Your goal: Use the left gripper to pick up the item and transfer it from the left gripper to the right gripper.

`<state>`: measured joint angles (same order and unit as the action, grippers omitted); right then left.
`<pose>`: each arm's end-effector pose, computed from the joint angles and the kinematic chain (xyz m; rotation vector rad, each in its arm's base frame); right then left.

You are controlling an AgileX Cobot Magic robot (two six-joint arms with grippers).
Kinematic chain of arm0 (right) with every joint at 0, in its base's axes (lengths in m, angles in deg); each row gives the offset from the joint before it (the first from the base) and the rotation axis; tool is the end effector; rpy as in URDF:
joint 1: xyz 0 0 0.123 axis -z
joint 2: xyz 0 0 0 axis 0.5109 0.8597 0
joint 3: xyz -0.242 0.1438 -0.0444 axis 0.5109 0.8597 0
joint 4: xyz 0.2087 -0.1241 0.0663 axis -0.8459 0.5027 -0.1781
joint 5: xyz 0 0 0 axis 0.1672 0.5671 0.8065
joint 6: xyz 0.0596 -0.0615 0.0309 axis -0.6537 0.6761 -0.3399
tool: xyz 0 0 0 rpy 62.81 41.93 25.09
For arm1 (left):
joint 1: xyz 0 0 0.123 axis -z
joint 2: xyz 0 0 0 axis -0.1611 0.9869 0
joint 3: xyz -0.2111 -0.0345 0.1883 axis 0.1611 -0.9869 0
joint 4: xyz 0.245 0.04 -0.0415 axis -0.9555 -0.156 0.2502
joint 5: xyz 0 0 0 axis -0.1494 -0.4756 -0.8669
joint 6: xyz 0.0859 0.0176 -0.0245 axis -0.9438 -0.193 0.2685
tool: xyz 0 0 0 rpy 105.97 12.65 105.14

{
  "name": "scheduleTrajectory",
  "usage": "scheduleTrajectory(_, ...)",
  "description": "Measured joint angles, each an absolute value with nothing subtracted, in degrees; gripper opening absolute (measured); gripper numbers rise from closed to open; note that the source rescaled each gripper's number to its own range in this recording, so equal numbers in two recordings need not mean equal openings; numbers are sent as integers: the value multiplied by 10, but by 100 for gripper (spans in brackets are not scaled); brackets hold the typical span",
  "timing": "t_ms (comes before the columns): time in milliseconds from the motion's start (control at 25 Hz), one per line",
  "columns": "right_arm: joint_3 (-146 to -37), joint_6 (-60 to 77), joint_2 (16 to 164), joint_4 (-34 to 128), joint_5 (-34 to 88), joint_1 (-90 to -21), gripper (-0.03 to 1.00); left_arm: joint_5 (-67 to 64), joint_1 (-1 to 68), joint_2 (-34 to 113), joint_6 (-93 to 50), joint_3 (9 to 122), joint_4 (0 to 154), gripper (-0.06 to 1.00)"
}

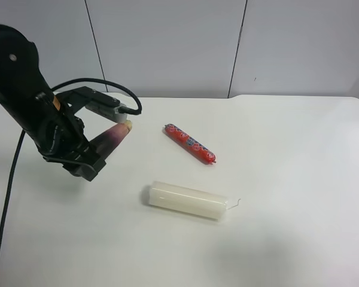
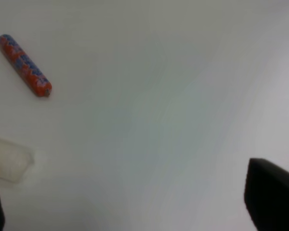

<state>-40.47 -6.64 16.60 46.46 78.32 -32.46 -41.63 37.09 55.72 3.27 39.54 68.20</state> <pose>-0.0068 0.0116 0.2796 -0.1742 2.0209 0.1137 0.2505 -0.1380 0.2091 0.8522 2.7566 -0.1530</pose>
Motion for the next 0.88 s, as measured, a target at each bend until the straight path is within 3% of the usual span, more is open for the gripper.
scheduleTrajectory(280,-405,-66,166,465,783,-325,100,-463,371,475,-84,395,772,0)
scheduleTrajectory(880,-405,-66,166,465,783,-325,100,-574,371,457,-171,395,845,0)
